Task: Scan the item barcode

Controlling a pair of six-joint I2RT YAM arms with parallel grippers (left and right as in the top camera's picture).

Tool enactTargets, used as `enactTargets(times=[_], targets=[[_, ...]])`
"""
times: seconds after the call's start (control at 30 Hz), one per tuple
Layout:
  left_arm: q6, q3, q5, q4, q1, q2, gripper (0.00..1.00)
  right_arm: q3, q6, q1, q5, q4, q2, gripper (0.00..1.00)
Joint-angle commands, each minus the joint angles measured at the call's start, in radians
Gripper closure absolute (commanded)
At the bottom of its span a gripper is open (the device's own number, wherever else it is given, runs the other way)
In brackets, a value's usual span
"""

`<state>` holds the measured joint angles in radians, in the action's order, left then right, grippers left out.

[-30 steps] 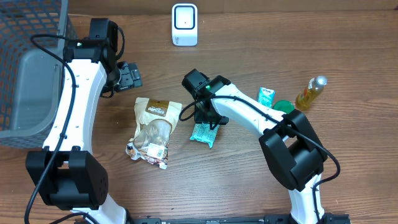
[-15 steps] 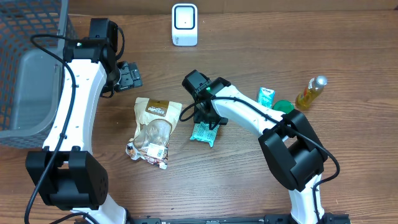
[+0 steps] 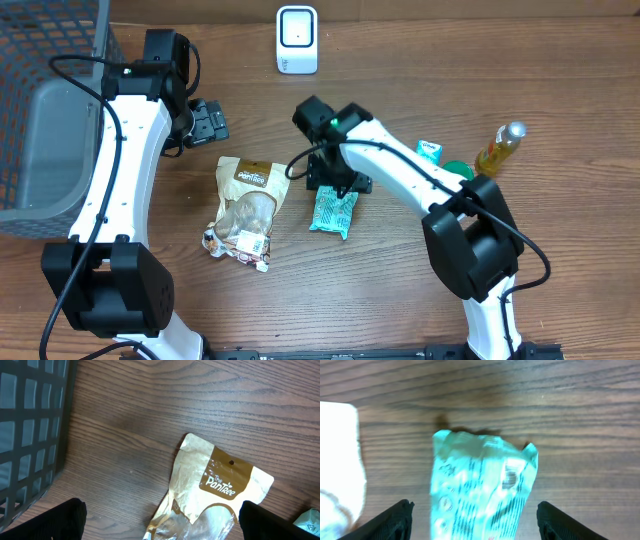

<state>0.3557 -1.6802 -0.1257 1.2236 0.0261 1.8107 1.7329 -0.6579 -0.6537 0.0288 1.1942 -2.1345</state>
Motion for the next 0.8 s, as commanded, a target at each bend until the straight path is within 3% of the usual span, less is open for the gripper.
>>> enactTargets(times=[0.0, 0.1, 0.33, 0.5, 0.77], targets=[[-0.012, -0.016, -0.012, -0.001, 0.007, 0.001, 0.00, 0.034, 0.005, -0.005, -0.123, 0.049, 0.001, 0.25], [-0.012, -0.016, -0.012, -0.001, 0.007, 0.001, 0.00, 0.017, 0.004, -0.024, -0.144, 0.109, -0.002, 0.31], [-0.012, -0.016, -0.012, -0.001, 0.007, 0.001, 0.00, -0.071, -0.009, -0.082, -0.144, 0.105, -0.002, 0.32], [-0.012, -0.016, -0.012, -0.001, 0.007, 0.001, 0.01, -0.117, -0.027, -0.111, -0.141, 0.031, -0.003, 0.45], [-0.012, -0.016, -0.012, -0.001, 0.007, 0.001, 0.01, -0.115, -0.048, -0.108, -0.137, 0.031, -0.001, 0.45]])
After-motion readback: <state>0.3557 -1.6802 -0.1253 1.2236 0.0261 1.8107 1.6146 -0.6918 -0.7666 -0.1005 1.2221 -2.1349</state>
